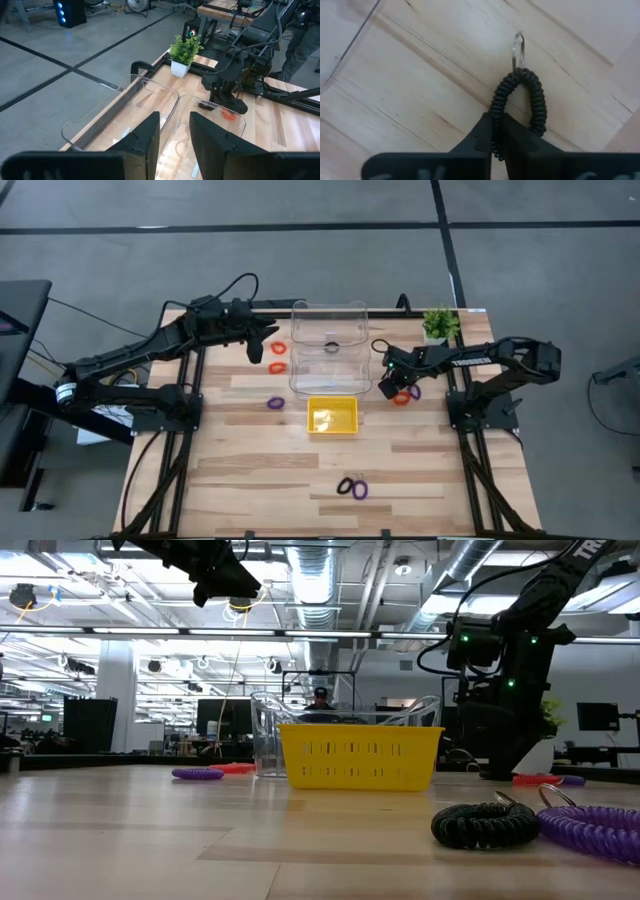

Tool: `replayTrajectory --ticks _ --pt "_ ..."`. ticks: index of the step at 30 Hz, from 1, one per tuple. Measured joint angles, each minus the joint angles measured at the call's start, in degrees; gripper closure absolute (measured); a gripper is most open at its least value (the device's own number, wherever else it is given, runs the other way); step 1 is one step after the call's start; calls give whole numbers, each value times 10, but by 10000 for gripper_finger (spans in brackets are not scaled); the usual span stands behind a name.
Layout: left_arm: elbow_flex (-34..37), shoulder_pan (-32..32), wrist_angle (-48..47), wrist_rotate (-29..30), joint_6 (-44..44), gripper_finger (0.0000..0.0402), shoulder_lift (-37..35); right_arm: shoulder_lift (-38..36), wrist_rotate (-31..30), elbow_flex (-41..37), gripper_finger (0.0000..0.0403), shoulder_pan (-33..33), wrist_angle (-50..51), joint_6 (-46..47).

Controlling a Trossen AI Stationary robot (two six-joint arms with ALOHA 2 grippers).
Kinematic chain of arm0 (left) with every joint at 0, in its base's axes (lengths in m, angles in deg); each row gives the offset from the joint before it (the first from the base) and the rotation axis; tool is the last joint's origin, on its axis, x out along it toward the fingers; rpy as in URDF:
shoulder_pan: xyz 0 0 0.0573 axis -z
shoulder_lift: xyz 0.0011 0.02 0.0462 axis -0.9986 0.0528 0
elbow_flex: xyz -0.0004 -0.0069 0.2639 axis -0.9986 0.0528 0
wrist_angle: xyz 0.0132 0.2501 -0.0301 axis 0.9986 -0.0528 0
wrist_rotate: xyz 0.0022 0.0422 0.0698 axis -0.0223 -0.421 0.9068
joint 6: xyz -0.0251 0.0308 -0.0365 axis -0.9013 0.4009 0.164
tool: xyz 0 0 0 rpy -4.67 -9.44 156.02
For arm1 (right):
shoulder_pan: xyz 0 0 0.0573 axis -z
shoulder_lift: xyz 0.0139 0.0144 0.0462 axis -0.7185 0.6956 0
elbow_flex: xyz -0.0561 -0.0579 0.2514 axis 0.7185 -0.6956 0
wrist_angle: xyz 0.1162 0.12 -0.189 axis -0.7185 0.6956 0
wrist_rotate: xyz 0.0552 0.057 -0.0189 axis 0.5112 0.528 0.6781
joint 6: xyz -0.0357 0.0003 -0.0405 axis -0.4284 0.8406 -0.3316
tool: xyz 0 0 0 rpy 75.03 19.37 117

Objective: Sort spring keychains
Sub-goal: Put the top right black spring keychain into the top transparent bin

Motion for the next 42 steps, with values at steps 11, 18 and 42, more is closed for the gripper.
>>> replayTrajectory --ticks 11,18,42 --pt "0 0 0 0 0 298 0 0 2 -1 374 0 -4 0" --pt "0 0 0 0 0 298 0 0 2 -1 385 0 -4 0" --pt "0 0 0 0 0 298 0 1 9 -1 374 0 -6 4"
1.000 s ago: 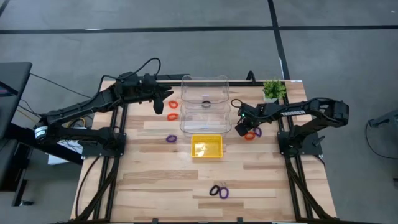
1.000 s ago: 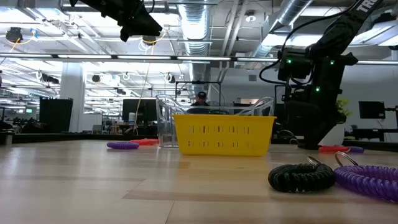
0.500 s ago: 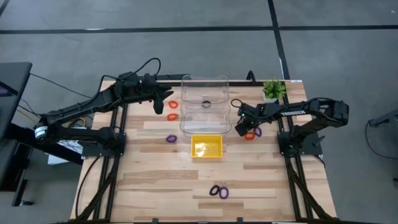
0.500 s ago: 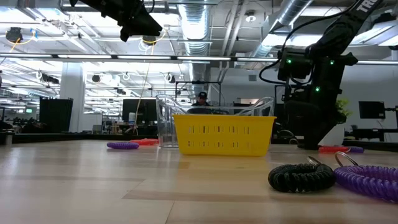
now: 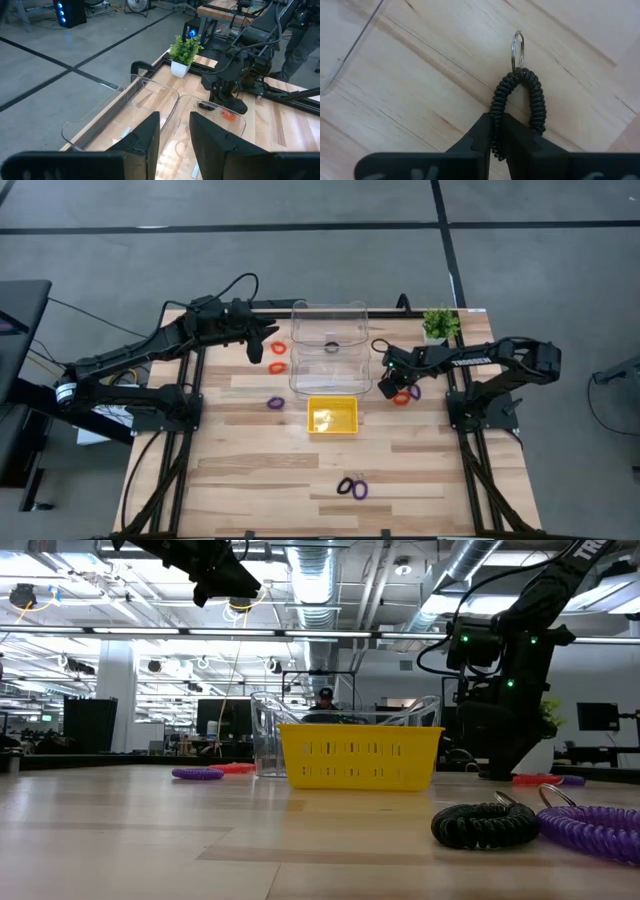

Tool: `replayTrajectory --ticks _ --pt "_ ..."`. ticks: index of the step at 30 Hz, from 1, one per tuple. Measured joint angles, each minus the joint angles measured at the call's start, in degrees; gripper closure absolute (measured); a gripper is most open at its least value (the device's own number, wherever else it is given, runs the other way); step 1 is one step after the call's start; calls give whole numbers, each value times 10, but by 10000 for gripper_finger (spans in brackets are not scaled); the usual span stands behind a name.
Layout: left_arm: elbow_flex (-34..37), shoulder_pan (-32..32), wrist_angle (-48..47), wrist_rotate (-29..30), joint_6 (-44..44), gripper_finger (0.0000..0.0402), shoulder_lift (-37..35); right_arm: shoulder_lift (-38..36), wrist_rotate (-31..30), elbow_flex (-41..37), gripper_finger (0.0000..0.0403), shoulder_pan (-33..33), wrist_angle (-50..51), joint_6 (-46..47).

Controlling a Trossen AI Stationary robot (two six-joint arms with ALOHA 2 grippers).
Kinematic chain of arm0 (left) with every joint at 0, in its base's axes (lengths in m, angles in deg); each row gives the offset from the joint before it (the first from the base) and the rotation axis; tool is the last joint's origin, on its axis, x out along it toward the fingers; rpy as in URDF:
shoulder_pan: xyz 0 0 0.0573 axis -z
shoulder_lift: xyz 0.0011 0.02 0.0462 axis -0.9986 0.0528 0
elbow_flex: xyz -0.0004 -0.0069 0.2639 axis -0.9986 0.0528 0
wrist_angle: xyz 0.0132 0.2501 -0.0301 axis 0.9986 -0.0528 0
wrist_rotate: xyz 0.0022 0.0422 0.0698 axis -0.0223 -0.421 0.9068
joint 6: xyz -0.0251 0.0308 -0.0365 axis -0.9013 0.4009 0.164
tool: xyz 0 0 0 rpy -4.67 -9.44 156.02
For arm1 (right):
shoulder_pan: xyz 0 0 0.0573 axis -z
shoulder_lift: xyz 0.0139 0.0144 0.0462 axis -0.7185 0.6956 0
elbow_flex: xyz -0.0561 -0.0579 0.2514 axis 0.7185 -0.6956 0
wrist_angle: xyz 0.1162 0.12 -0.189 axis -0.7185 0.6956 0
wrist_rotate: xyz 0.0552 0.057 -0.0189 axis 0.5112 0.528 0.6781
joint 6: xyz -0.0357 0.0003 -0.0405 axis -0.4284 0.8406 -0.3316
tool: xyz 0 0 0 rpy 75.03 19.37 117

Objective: Sort spring keychains
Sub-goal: Put the top right black spring keychain into the top transparent bin

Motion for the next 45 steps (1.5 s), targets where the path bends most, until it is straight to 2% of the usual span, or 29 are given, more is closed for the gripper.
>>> replayTrajectory --ticks 9,29,45 --pt "0 0 0 0 0 298 0 -53 32 -4 374 0 10 10" --pt "0 0 0 0 0 298 0 -183 37 -1 375 1 18 50" --pt "0 0 0 0 0 298 0 -277 4 0 379 24 -115 41"
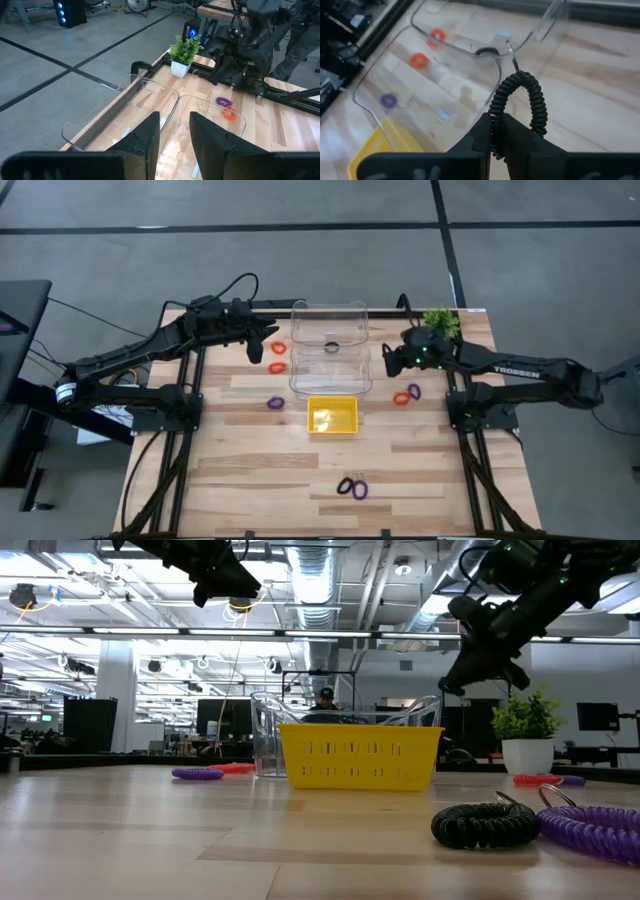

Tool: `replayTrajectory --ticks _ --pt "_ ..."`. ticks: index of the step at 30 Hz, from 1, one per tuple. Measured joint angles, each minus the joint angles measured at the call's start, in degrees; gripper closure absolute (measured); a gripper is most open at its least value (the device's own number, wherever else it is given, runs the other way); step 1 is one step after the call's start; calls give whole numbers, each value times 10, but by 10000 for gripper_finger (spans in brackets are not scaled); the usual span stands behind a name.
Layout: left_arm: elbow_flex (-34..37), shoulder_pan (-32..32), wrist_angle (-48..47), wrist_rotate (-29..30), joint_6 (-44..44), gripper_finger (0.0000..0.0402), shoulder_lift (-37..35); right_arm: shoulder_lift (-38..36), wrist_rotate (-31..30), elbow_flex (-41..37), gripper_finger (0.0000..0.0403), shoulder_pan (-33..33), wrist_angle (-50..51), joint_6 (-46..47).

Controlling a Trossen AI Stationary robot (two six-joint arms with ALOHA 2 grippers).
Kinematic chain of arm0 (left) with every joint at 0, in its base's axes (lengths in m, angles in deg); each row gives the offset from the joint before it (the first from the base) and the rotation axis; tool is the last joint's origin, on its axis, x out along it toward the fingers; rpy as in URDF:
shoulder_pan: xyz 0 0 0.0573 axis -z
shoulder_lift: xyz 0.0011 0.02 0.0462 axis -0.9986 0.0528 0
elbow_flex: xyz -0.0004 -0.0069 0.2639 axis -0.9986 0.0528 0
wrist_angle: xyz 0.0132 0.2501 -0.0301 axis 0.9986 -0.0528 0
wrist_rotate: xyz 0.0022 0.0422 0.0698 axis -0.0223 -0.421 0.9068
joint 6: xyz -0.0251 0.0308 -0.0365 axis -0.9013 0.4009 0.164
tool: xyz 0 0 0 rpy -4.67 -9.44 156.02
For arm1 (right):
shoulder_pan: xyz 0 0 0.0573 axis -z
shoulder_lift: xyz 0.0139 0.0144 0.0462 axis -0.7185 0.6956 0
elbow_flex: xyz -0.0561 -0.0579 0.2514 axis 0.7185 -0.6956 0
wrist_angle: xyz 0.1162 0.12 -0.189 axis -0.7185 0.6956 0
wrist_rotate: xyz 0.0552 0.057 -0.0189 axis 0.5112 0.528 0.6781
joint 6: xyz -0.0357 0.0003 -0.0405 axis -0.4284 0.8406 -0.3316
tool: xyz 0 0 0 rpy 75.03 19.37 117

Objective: Sort spring keychains
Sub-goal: Put the top right black spring keychain into the top transparent bin

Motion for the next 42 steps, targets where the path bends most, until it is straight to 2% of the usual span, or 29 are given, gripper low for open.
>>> replayTrajectory --ticks 7,12,18,26,36,42 --pt "0 0 0 0 0 298 0 -4 5 0 373 17 -4 -7" --pt "0 0 0 0 0 298 0 -2 61 4 376 32 -68 -44" --pt "0 3 0 0 -9 298 0 43 96 73 377 65 -80 -111" --pt "0 34 0 0 -10 298 0 199 152 236 377 96 -3 -218" --pt "0 85 -5 0 -12 298 0 438 154 487 373 84 187 -336" --pt "0 87 -24 0 -31 298 -1 546 151 596 374 65 237 -372"
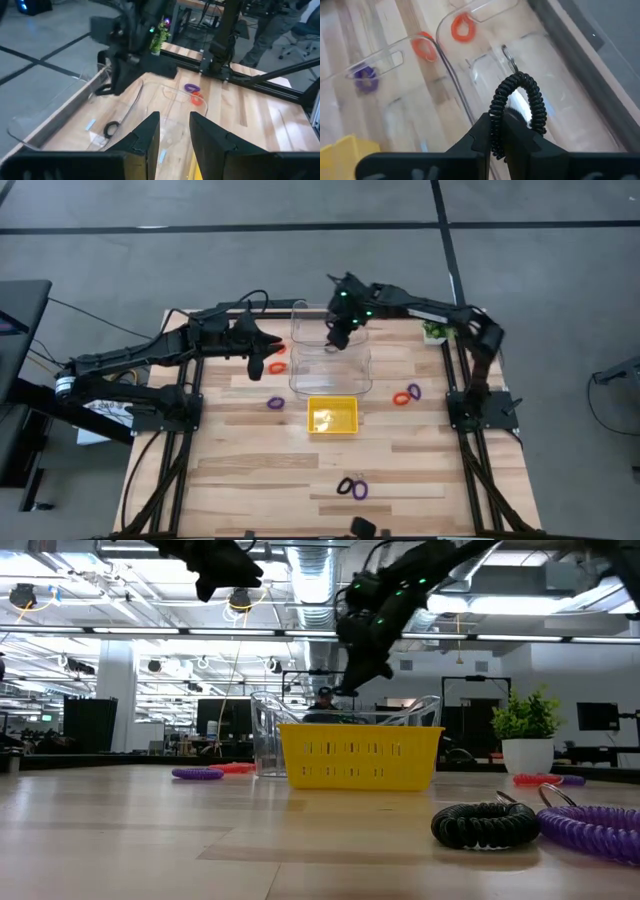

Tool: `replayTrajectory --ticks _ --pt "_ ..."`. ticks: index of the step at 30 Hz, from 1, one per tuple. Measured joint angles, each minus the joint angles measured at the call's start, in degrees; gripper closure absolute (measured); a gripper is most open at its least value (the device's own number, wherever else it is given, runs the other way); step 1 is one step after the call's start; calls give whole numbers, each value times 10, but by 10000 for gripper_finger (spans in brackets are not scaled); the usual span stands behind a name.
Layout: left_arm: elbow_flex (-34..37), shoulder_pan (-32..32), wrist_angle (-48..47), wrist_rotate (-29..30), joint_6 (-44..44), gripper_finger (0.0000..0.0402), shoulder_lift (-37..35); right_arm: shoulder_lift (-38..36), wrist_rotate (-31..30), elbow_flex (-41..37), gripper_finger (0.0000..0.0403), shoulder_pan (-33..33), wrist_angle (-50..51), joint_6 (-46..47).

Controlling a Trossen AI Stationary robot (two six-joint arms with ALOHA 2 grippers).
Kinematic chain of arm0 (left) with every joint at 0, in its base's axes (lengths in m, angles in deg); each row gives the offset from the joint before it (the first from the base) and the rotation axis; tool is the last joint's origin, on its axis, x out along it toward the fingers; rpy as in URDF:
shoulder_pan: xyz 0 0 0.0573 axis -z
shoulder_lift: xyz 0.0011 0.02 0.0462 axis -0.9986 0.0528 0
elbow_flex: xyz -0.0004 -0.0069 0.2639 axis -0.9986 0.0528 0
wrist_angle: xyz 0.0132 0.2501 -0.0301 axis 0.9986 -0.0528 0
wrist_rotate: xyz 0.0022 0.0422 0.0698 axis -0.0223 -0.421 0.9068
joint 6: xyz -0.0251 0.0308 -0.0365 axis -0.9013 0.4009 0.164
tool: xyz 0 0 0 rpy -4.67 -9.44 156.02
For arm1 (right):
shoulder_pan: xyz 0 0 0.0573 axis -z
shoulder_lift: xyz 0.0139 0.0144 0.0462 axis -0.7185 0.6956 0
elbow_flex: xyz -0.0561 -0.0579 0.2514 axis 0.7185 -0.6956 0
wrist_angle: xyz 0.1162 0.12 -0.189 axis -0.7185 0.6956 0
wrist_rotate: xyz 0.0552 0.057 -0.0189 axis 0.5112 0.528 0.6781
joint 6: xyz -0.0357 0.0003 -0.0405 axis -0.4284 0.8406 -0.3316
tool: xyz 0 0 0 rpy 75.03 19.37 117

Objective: Sort spring keychains
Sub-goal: Put the top right black spring keychain into the top transparent bin

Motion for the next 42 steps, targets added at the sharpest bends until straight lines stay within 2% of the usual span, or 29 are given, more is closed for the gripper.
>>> replayTrajectory --ticks 9,15,42 --pt "0 11 -3 0 -6 298 1 110 -38 97 374 -3 33 -5" --pt "0 21 -3 2 -9 298 2 142 -70 106 370 2 58 -5" --pt "0 41 -3 2 -10 298 2 144 -74 105 354 1 73 -5"
